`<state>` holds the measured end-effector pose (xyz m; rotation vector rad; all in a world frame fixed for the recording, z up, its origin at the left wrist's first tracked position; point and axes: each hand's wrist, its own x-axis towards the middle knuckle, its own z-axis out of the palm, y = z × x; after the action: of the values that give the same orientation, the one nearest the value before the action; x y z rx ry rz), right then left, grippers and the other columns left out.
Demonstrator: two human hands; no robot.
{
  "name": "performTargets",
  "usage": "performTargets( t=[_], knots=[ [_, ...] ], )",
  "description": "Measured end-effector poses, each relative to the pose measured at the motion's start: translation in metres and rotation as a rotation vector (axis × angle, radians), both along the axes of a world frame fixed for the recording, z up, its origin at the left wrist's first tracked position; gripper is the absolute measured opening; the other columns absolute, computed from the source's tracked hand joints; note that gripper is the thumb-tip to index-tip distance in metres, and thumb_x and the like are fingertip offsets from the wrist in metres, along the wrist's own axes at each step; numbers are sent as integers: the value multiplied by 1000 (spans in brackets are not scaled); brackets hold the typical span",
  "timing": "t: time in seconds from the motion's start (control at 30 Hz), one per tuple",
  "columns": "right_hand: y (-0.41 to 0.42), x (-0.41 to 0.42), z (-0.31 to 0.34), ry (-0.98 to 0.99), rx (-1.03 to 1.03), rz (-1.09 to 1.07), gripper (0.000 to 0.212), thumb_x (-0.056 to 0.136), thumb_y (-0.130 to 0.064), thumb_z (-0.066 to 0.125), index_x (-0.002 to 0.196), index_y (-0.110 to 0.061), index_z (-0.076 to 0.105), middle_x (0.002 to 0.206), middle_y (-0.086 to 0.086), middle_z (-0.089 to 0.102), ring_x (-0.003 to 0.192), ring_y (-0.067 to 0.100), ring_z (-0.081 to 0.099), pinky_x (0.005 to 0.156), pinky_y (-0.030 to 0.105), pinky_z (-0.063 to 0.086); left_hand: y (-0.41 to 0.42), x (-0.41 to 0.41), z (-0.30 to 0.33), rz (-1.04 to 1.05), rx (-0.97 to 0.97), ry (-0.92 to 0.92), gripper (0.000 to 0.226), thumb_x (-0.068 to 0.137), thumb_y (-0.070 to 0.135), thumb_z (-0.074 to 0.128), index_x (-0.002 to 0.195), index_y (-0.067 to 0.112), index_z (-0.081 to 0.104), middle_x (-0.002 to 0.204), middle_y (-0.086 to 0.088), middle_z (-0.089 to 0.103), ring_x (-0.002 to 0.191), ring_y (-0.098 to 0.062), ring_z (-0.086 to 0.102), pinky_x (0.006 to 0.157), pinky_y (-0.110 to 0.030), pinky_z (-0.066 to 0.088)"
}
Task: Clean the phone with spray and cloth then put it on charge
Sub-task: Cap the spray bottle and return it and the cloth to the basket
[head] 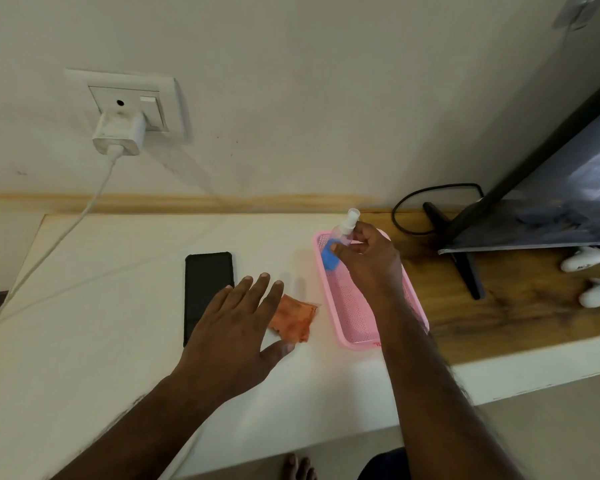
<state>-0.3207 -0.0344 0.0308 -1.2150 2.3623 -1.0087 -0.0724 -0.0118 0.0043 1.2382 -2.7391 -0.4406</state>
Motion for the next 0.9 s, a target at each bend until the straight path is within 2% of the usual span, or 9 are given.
performTargets(
  t=[0.13,0.27,0.3,0.43,0.5,0.57,0.63,0.77,0.9],
  knots=[
    [0,2,0,-1,14,21,53,81,-46,76,129,-32,59,122,-9,68,89,5,59,57,9,41,-1,0,1,11,-2,12,88,87,77,22,159,27,12,166,-1,9,153,-23,12,120,-38,3],
    [6,2,13,-8,56,10,71,78,-41,81,140,-30,46,132,-6,61,103,12,63,76,31,58,-3,1,-2,13,-8,5,89,87,77,21,159,27,10,167,-2,8,154,-24,11,119,-38,1],
    [11,3,21,18,38,-17,72,78,-41,81,140,-29,46,130,-7,61,102,12,63,76,31,58,-3,1,-2,14,-14,4,88,87,77,22,159,26,11,167,-3,10,153,-25,13,119,-39,3],
    [35,33,46,174,-159,3,33,85,-38,73,115,-30,62,94,-20,66,72,-8,61,58,7,45,-5,3,-1,9,-37,-22,88,89,76,28,159,24,11,167,-6,13,153,-27,16,120,-40,5],
    [39,59,47,201,-42,205,23,88,-35,69,110,-32,66,91,-19,68,74,-7,62,67,11,51,-6,6,0,26,-42,-21,90,90,75,32,159,21,10,167,-8,13,152,-28,17,121,-41,8],
    [35,82,39,266,235,394,31,89,-31,69,120,-28,64,110,-9,71,93,6,67,86,25,54,-5,10,2,53,-37,-11,91,90,74,31,159,20,6,167,-8,11,153,-28,14,122,-41,9],
    [25,96,25,401,483,499,47,89,-27,69,134,-22,56,132,0,62,112,19,62,99,31,46,-6,15,4,81,-37,10,89,91,72,30,159,20,5,167,-6,9,153,-26,12,122,-41,9],
    [14,105,-4,542,710,585,48,89,-34,68,131,-15,53,126,7,63,108,25,62,96,36,48,-9,20,5,119,-29,33,87,93,65,39,159,21,4,168,-5,7,154,-25,11,122,-40,10],
    [12,104,-17,581,696,556,48,86,-39,70,125,-15,55,118,7,62,102,25,61,94,36,50,-10,20,4,119,-19,48,87,93,63,45,159,20,9,167,-7,11,153,-27,15,122,-41,13]
  ],
)
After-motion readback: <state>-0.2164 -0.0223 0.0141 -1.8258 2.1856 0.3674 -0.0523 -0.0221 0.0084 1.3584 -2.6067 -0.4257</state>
